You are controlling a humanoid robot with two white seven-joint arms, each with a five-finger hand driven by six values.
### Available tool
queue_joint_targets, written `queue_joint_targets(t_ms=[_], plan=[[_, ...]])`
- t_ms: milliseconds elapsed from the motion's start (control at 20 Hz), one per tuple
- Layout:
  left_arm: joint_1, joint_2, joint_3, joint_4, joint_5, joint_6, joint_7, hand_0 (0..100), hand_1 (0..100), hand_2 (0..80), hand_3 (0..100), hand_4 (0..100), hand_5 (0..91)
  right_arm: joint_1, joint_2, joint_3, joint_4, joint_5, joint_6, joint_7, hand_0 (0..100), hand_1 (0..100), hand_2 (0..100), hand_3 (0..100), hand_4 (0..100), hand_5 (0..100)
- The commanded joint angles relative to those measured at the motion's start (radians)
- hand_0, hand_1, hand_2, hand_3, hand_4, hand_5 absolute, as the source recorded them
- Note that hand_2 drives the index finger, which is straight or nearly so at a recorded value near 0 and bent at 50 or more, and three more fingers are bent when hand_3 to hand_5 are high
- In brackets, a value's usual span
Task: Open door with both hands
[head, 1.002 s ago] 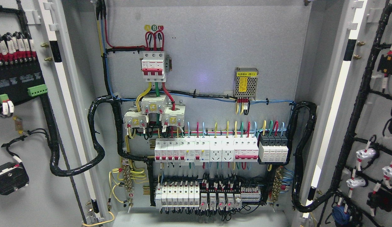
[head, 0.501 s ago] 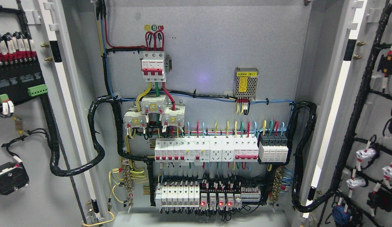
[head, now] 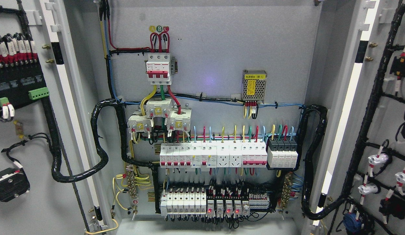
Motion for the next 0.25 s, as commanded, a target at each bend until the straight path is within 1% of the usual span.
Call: queue_joint_targets(t_ms=[0, 200], plan=[[-0.009, -0.015, 0.006, 0.002, 0.006, -0.008, 0.0, 0, 0, 0.0, 0, 0, 0.0, -0.005, 0.03, -0.014, 0.07, 0.001, 0.01, 0.007, 0, 0, 0, 0, 0, 0], [-0.011, -0.015, 0.009, 0.001, 0.009, -0.008, -0.001, 0, 0, 0.0, 0, 0, 0.0, -0.005, 0.034, -0.014, 0.07, 0.001, 0.01, 0.011, 0, 0, 0, 0, 0, 0]])
